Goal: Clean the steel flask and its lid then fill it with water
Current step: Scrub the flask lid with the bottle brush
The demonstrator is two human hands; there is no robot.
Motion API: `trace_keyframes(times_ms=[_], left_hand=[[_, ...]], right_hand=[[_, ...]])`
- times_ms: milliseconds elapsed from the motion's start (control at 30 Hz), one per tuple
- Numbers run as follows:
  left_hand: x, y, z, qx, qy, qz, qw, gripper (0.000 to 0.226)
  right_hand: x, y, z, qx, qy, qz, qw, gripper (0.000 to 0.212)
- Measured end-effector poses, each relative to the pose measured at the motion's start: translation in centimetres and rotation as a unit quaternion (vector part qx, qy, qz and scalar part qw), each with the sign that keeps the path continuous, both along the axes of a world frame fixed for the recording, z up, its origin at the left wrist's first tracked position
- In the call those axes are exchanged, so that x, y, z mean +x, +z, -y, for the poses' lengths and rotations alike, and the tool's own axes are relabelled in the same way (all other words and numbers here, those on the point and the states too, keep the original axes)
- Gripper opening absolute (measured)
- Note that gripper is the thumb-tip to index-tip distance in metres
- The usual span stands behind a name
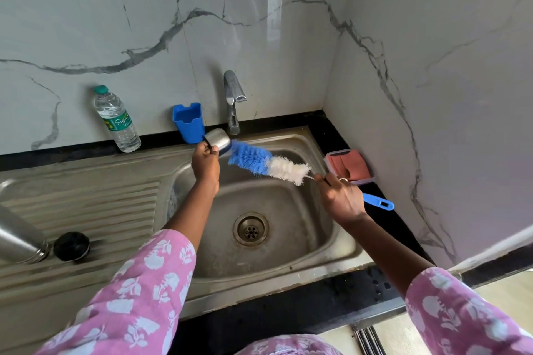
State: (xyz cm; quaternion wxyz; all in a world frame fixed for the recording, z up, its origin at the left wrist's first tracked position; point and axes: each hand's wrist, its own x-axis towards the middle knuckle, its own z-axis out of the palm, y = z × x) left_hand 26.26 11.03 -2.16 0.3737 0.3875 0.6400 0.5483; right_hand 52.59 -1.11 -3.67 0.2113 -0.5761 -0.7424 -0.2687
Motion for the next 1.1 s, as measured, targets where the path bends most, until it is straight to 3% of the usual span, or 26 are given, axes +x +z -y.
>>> trace_keyframes(times_ms=[133,267,333,400,467,600,833,1000,1100], left_hand=[[-0.8,-0.5,-0.2,-0.028,0.043,0.003,0.999,0.024],[-0.7,-1.7,-0.1,-0.035,0.01,-0.003,0.999,0.015],[-0.5,-1.9,0.0,-0.04,-0.008,-0.017,0.999,0.009],[-0.2,-1.9,0.3,-0.049,-0.029,-0.028,0.998,0.017],[0.1,-1.9,0.7,-0.058,-0.055,-0.033,0.996,0.027],[0.2,-2.0,0.8,-0.061,-0.042,0.001,0.997,0.023],[-0.7,-2.4,0.8,-0.081,-0.018,0.0,0.997,0.021],[0.4,-2.2,1.4,-0.057,-0.074,-0.067,0.993,0.026],[0.6,-1.8,1.4,-0.053,-0.03,-0.041,0.997,0.029]], right_hand=[[0.3,0.4,0.1,0.016,-0.013,-0.028,0.999,0.029],[-0.5,0.2,-0.3,0.029,0.012,-0.029,0.999,0.026],[-0.7,0.1,-0.8,0.008,0.02,-0.037,0.999,0.043],[-0.8,0.1,-1.3,-0.001,0.017,-0.041,0.999,0.05],[-0.9,0.1,-1.6,0.007,0.021,-0.032,0.999,0.043],[-0.9,-0.4,-1.4,0.034,0.062,0.001,0.997,0.03],[0.2,-0.5,-0.7,0.078,0.084,0.045,0.992,0.032],[-0.5,0.6,-1.9,0.073,0.056,0.037,0.995,0.032],[-0.8,0.5,-2.0,0.067,0.058,0.032,0.996,0.036]])
